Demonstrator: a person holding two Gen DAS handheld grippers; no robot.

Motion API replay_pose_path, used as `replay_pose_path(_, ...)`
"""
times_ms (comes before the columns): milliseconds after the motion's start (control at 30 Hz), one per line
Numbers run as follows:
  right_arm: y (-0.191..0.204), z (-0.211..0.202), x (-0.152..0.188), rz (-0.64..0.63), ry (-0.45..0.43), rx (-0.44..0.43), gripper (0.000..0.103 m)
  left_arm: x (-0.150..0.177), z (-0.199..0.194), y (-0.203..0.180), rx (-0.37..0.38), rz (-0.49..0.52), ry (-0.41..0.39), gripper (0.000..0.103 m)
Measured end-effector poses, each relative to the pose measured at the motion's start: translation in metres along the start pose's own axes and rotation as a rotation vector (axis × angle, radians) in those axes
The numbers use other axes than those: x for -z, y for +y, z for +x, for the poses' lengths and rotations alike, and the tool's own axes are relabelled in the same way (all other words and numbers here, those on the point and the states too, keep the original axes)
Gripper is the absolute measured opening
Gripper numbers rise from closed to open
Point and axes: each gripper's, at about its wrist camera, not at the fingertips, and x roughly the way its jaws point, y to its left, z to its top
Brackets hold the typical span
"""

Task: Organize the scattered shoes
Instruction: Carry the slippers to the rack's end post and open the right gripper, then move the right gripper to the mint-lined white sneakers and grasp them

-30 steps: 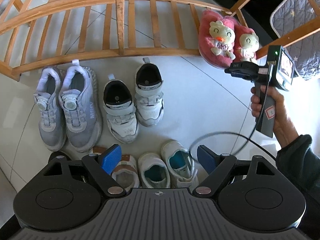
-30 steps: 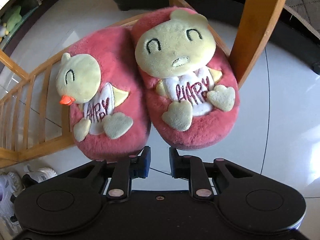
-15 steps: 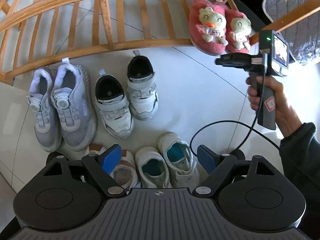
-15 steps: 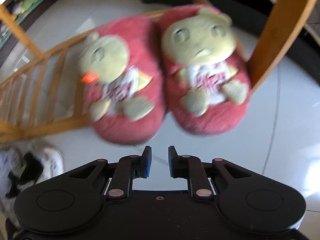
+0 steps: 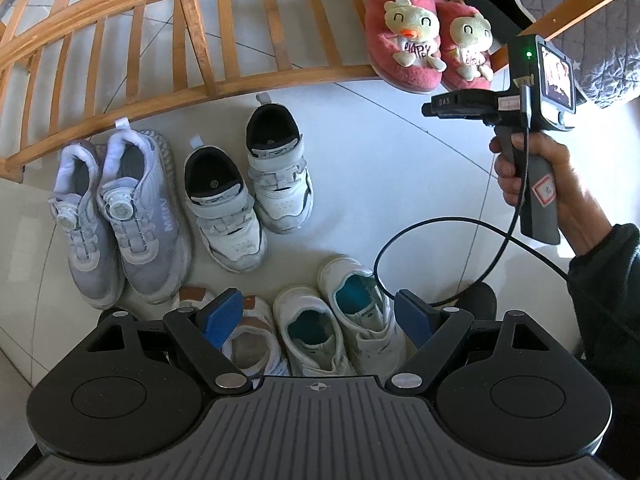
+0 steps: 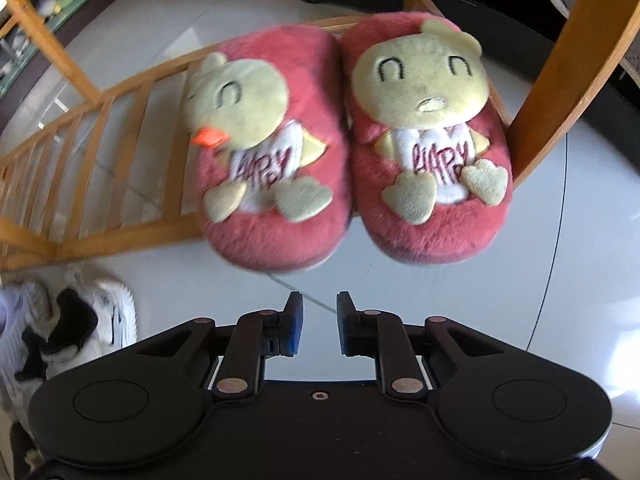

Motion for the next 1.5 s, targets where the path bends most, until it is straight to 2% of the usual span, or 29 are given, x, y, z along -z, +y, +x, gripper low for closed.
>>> replay_pose_path(167,0.009,-0.015,0.015,-0.101,0.029,-0.025,0.020,0.002,-0.002,0.004,-0.008,-0.003,-0.005,0.083)
replay_pose_path(567,0.083,-0.037,0.015,-0.355,0.008,-0.142,0.021,0.005,-0.010,0.034,-0.029,-0.062,-0.028,0.083)
replay_pose_path(933,0.121,-0.039,0.017,-0.459,0.018,-0.163,0.021,0.002,-0.025,0.067,-0.055,-0.163,-0.084,0.083)
replay_pose_path(1100,0.139,-0.053,0.022,-0.547,0.018,-0.119,0.021,0.001,-0.047,0.078,-0.052,-0.192,-0.160,0.083)
replay_pose_path(1200,0.155,-0.071,0.023,-0.606,0.009,-0.105,0.021,0.002,-0.063,0.087,-0.072,-0.199,-0.217,0.083)
replay_pose_path(1300,0.180,-0.095,0.023,-0.665,-0.005,-0.104,0.021,0.006,-0.077,0.097,-0.057,-0.225,-0.258,0.083)
replay_pose_path(1400,0.200,-0.112,0.023,-0.654,0.006,-0.127,0.021,0.009,-0.092,0.110,-0.049,-0.259,-0.307,0.083)
replay_pose_path(1500,0.215,-0.118,0.023,-0.612,0.057,-0.153,0.021,0.012,-0.111,0.125,-0.040,-0.306,-0.368,0.083)
